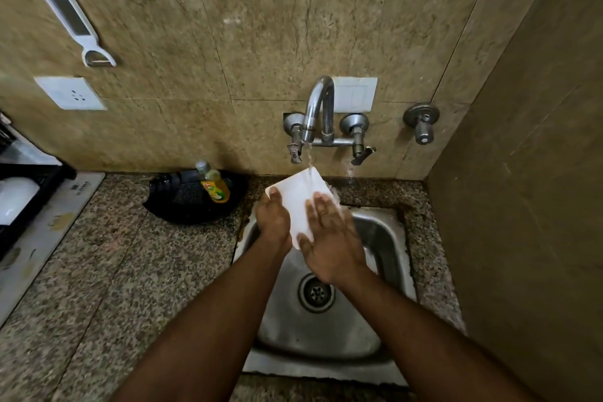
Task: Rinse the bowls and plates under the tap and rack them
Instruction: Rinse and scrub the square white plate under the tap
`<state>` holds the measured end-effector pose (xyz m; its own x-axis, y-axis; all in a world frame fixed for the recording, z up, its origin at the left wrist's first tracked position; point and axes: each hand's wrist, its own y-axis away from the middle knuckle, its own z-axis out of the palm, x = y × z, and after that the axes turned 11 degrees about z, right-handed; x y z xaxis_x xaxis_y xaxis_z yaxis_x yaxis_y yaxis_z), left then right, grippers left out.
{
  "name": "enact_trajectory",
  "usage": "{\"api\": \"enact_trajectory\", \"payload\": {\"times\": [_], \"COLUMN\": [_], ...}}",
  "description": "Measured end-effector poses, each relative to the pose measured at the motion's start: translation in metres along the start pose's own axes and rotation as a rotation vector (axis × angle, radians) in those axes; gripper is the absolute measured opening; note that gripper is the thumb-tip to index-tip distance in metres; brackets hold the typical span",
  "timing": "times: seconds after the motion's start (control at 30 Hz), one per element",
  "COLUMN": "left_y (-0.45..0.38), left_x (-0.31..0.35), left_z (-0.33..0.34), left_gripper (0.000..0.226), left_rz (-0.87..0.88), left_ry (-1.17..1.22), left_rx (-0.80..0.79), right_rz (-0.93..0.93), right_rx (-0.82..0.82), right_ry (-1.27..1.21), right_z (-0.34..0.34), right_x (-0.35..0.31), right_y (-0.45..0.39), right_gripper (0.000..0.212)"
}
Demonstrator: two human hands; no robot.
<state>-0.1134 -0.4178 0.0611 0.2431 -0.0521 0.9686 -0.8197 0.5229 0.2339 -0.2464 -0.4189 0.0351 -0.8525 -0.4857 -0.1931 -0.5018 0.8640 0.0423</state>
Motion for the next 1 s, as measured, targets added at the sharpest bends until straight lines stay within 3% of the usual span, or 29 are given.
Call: {"api": "enact_trajectory", "payload": {"times": [0.07,0.17,0.23,0.37,0.47,0.57,0.67,0.73,0.83,0.9,1.0], "left_y": [0.001,0.003,0.005,-0.005,0.000,0.009,0.021,0.026,0.020,0.019,0.021], "left_x": [0.001,0.005,0.012,0.015,0.014,0.001,-0.004,0.003,0.005,0.009,0.016], "left_z": [0.005,0.006,0.003,-0.013,-0.015,-0.010,-0.005,-0.002,0.002,0.002,-0.001], "left_gripper": [0.027,0.032,0.032,0.031,0.030,0.037,0.055,0.065,0.091,0.087,0.071], "left_rz": [0.035,0.084,0.098,0.034,-0.012,-0.041,-0.194,-0.313,-0.404,-0.415,-0.446], "left_ry": [-0.012,-0.041,-0.047,-0.022,-0.126,-0.342,-0.311,-0.165,0.079,0.214,0.379], "left_rx": [-0.009,-0.013,-0.028,-0.099,-0.204,-0.346,-0.483,-0.488,-0.436,-0.387,-0.350], "right_rz": [0.154,0.210,0.298,0.541,0.581,0.589,0.474,0.317,0.127,0.087,0.092], "right_rx": [0.008,0.017,-0.084,-0.356,-0.298,-0.097,0.017,0.055,0.017,-0.011,-0.020], "right_ry": [-0.046,-0.124,-0.263,-1.004,-1.190,-1.064,-0.708,-0.428,-0.040,0.113,0.130], "right_z": [-0.003,-0.013,-0.020,-0.044,-0.048,-0.044,-0.048,-0.055,-0.054,-0.051,-0.043], "right_x": [0.001,-0.001,-0.001,0.009,0.008,0.000,-0.002,-0.004,-0.006,-0.008,-0.010], "right_y": [-0.006,-0.023,-0.038,-0.045,-0.037,-0.034,-0.018,-0.001,0.020,0.027,0.039], "right_gripper": [0.071,0.077,0.079,0.028,0.021,0.026,0.028,0.035,0.061,0.069,0.075]}}
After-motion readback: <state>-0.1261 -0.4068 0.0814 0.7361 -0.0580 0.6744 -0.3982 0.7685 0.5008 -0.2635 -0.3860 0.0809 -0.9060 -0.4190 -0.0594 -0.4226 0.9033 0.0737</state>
